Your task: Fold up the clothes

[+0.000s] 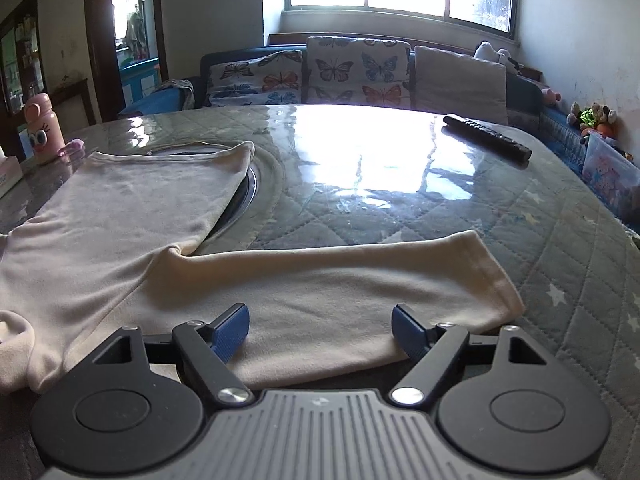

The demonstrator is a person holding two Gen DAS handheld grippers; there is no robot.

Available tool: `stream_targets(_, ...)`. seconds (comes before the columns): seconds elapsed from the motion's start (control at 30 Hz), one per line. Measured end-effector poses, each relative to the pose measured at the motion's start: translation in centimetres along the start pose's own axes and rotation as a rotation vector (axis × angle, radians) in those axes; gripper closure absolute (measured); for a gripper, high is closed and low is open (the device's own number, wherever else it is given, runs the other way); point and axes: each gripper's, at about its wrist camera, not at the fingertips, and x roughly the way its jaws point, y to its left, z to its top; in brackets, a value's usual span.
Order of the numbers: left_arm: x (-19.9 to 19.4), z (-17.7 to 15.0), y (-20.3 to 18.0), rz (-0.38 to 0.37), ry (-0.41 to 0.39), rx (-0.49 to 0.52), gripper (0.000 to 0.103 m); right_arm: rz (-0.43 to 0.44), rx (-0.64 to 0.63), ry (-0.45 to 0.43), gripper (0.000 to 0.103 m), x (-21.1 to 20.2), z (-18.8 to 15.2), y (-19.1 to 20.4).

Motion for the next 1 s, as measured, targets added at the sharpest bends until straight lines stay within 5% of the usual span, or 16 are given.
stream_targets(0.23, -3.2, 0.7, -2.6, -0.1, -0.062, 0.053, 0.061, 0.079, -0.026, -0.007, 0.023, -1.3, 0.0, 1.5)
stream_targets(0.73, -8.3, -0.8, -16.8, -0.508, -0.095, 0.318, 0.055, 0.187, -0.232, -0.019, 0.023, -2.3, -1.5, 7.8)
stream_targets(1.0, -9.9, -3.0, -22.5, -0.625, -0.09, 0.473, 0.052, 0.186, -0.229, -0.043, 0.023, -3.4, -2.2, 7.8)
